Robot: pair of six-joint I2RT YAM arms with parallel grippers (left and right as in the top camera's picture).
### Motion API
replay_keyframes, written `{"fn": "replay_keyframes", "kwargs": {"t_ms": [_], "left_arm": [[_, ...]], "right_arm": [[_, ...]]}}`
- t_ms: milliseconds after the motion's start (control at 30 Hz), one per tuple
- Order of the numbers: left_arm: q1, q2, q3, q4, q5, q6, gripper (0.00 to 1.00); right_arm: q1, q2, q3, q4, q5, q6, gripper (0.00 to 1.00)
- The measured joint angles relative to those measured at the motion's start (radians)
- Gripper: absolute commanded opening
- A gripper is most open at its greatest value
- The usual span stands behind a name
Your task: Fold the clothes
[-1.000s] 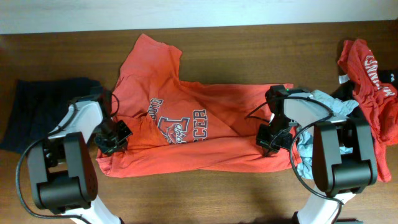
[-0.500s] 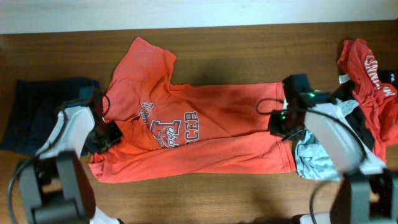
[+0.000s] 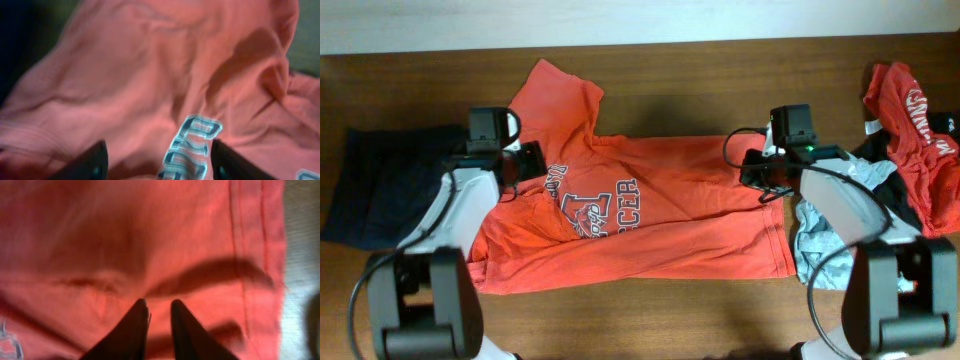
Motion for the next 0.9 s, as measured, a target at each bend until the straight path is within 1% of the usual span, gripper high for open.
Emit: {"fn": "replay_keyframes", "kwargs": {"t_ms": [33,67,133,200,267,400,467,533,600,667,733,833,900], "left_arm": [[-0.007,0.040,0.000,0.054,0.012,0.030,0.57],[-0.011,0.069,0.000,0.092,0.019,0.048,0.56],[-0.013,0.115,0.000,0.145,0.029,0.064,0.51],[-0.013,0.158,0.000,0.162,0.033,0.074,0.46],[-0.013,0.203,0.002,0.167,0.035,0.085,0.44],[-0.013,0.212,0.013,0.160,0.035,0.094,0.43],[-0.013,0.214,0.018,0.155,0.035,0.095,0.43],[-0.013,0.216,0.019,0.154,0.035,0.095,0.43],[-0.013,0.216,0.019,0.153,0.035,0.095,0.44],[-0.011,0.216,0.019,0.153,0.035,0.095,0.43],[-0.011,0.216,0.019,0.152,0.035,0.095,0.43],[-0.011,0.216,0.020,0.151,0.035,0.098,0.44],[-0.010,0.216,0.021,0.150,0.036,0.098,0.44]], "right_arm": [[0.000,0.031,0.000,0.031,-0.005,-0.001,0.12],[0.000,0.054,0.000,0.059,-0.009,0.000,0.11],[0.000,0.095,0.000,0.115,-0.013,-0.005,0.10],[0.000,0.134,0.000,0.154,-0.013,-0.005,0.09],[0.000,0.177,0.000,0.180,-0.008,-0.005,0.08],[-0.003,0.195,0.000,0.201,0.044,-0.004,0.07],[-0.006,0.196,0.002,0.203,0.092,0.004,0.04],[-0.036,0.199,0.007,0.205,0.161,0.018,0.04],[-0.075,0.201,0.010,0.204,0.182,0.029,0.04],[-0.133,0.203,0.014,0.205,0.180,0.029,0.04],[-0.163,0.205,0.021,0.198,0.162,-0.002,0.04],[-0.177,0.206,0.036,0.173,0.132,-0.040,0.05],[-0.178,0.206,0.048,0.151,0.104,-0.055,0.09]]}}
